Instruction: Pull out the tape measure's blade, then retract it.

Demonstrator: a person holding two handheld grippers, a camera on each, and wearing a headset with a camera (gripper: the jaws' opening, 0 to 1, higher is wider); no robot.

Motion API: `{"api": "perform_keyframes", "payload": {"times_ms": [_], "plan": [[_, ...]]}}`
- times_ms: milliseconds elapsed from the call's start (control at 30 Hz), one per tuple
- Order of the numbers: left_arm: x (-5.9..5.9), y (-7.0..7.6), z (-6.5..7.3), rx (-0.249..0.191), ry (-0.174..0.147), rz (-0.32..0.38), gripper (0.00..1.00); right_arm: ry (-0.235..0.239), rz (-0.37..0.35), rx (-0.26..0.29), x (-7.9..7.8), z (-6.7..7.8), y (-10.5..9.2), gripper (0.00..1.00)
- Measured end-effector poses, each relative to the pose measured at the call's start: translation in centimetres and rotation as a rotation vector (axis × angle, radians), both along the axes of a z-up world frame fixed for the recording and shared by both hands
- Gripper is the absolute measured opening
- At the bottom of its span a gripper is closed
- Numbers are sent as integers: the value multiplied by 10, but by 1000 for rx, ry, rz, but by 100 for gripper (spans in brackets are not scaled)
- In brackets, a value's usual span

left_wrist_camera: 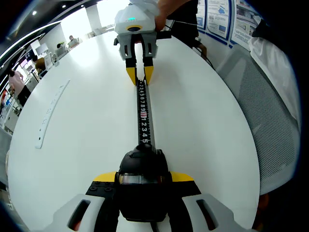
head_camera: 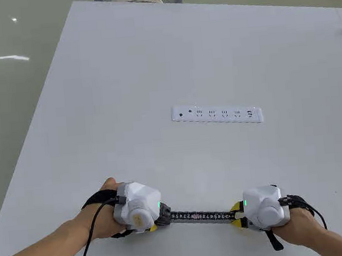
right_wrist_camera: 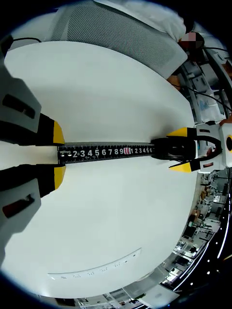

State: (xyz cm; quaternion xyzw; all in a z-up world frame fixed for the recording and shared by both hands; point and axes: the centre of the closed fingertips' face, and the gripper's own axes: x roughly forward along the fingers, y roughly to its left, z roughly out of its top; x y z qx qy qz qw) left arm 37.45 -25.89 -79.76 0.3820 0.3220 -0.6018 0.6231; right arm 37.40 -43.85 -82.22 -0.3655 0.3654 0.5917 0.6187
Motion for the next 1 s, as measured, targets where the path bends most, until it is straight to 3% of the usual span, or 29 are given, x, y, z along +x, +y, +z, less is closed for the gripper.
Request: {"api": "perform_keyframes", "payload": {"times_ms": [1000], "plan": [[0,0,-2,14,-1,-5,35,5,-21,-41,-1,1,-45,12]]}}
